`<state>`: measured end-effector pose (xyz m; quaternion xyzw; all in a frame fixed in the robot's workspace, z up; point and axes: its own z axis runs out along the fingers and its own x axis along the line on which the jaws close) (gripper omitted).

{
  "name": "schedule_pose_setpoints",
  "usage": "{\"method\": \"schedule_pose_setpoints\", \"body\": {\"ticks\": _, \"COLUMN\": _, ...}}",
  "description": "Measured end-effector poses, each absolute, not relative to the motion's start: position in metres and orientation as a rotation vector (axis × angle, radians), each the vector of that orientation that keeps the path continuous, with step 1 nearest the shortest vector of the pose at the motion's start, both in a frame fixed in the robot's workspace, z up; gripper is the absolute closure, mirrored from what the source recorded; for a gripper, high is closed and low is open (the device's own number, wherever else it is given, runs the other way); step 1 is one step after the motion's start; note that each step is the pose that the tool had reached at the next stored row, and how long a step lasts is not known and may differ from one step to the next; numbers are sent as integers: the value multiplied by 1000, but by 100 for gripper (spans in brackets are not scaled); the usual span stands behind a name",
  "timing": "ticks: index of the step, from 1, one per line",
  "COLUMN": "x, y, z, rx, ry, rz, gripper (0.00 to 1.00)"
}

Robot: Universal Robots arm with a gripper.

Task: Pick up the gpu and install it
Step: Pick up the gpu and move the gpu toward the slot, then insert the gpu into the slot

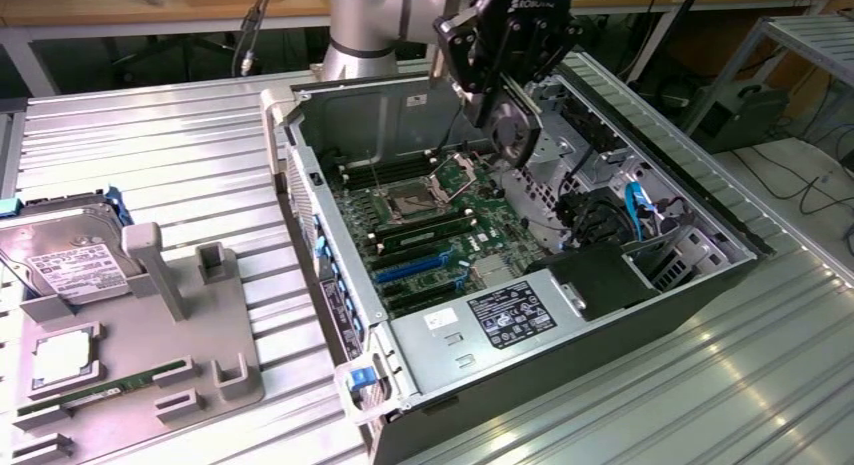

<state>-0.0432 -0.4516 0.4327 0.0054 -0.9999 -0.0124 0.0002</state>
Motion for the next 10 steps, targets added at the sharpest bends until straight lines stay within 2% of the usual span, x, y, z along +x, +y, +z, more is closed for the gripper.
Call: {"method": "schedule_pose_setpoints", "body": {"ticks": 10, "x": -32, "y": -451, "z": 432, "rx": 17, "ry": -3141, "rz": -39, "gripper": 71}}
